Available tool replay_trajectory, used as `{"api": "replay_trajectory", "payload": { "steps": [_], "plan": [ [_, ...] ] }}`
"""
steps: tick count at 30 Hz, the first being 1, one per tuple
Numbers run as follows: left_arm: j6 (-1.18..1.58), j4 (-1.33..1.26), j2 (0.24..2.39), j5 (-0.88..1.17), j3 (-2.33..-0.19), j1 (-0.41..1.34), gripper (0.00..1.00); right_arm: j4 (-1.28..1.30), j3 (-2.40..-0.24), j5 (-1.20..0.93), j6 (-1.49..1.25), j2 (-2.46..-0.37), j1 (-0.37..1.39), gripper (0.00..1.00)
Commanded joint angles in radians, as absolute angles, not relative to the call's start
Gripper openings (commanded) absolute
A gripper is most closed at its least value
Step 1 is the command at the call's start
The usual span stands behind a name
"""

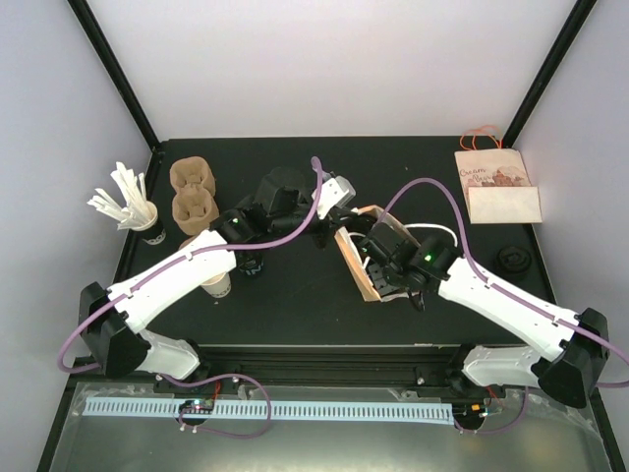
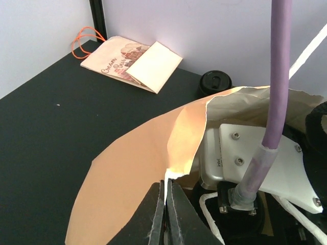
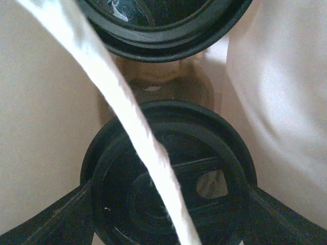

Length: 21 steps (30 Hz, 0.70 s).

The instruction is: Pack the takeout coffee

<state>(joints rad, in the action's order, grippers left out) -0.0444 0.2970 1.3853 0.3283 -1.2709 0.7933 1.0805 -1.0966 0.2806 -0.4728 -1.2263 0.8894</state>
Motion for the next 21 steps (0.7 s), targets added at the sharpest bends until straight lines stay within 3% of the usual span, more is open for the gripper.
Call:
{"api": "replay_trajectory", "payload": {
  "steps": [1, 21],
  "plan": [
    [-0.029, 0.237, 1.366, 0.387, -1.282, 0.797, 0.03, 0.971, -1.063, 0.327, -0.44, -1.213, 0.883, 0.57],
    [-0.014, 0.35, 1.453, 0.431, -1.391, 0.795, 0.04, 0.893, -0.987, 0.3, -0.367, -1.299, 0.823, 0.57]
  ]
}}
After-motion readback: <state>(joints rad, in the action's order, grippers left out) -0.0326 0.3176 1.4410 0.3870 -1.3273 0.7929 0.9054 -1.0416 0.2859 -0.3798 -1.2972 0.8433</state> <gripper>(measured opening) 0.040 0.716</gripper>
